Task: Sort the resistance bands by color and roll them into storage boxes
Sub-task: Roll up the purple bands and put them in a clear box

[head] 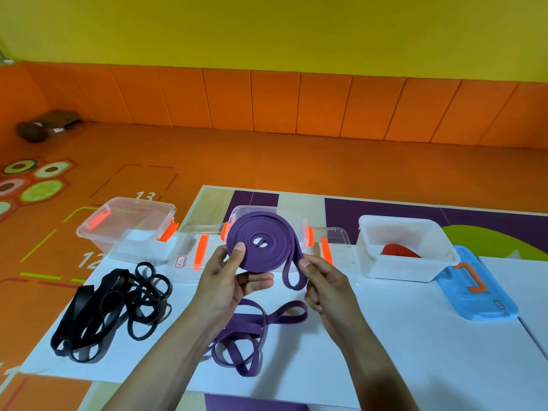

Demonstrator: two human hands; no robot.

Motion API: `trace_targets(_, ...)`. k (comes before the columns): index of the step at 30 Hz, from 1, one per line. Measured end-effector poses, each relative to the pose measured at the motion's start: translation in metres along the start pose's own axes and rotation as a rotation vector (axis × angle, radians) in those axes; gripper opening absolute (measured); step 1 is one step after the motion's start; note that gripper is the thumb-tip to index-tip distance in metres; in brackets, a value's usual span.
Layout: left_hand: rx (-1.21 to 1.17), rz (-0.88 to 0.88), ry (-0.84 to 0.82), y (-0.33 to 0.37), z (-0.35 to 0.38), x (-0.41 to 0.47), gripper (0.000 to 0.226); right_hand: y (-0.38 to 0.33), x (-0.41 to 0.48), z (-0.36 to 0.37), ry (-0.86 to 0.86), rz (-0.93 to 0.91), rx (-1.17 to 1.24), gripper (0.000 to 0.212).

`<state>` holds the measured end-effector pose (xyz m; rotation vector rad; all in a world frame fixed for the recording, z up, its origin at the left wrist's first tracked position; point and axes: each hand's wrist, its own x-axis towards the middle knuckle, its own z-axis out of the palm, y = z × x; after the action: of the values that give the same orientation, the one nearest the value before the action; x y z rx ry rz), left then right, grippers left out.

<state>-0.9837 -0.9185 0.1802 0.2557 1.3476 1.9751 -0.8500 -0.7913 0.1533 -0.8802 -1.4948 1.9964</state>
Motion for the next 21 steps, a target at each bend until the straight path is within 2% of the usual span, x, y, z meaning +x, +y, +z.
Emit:
trace_targets(3, 0.01, -0.029, -0.042, -0.004, 0.004, -0.006, 0.025, -0.003, 0.0, -0.004, 0.025, -0.09, -0.102, 0.007)
trace_targets(7, 0.05, -0.03, -0.071, -0.009, 0.01, -0.013, 0.022, -0.006, -0.004, 0.002, 0.023, -0.094, 0.039, 0.016)
trace_targets(11, 0.282, 0.014, -0.086, -0.01, 0.01, -0.017, 0.025, -0.006, -0.006, 0.001, 0.042, -0.071, 0.187, 0.023)
trace_targets(13, 0.395, 0.002, -0.093, -0.01, 0.003, -0.015, 0.018, -0.008, -0.004, -0.005, 0.056, -0.067, 0.228, 0.017)
trace_targets(15, 0.51, -0.054, -0.174, -0.005, -0.005, -0.013, 0.019, -0.008, -0.002, -0.015, 0.022, -0.054, 0.191, 0.01)
trace_targets(18, 0.552, -0.101, -0.283, 0.009, -0.013, -0.009, 0.03, -0.007, -0.003, -0.025, -0.077, -0.031, 0.049, 0.008)
trace_targets(21, 0.703, -0.015, -0.312, 0.017, -0.011, 0.0, 0.03, -0.003, -0.007, -0.023, -0.128, -0.006, -0.055, 0.01)
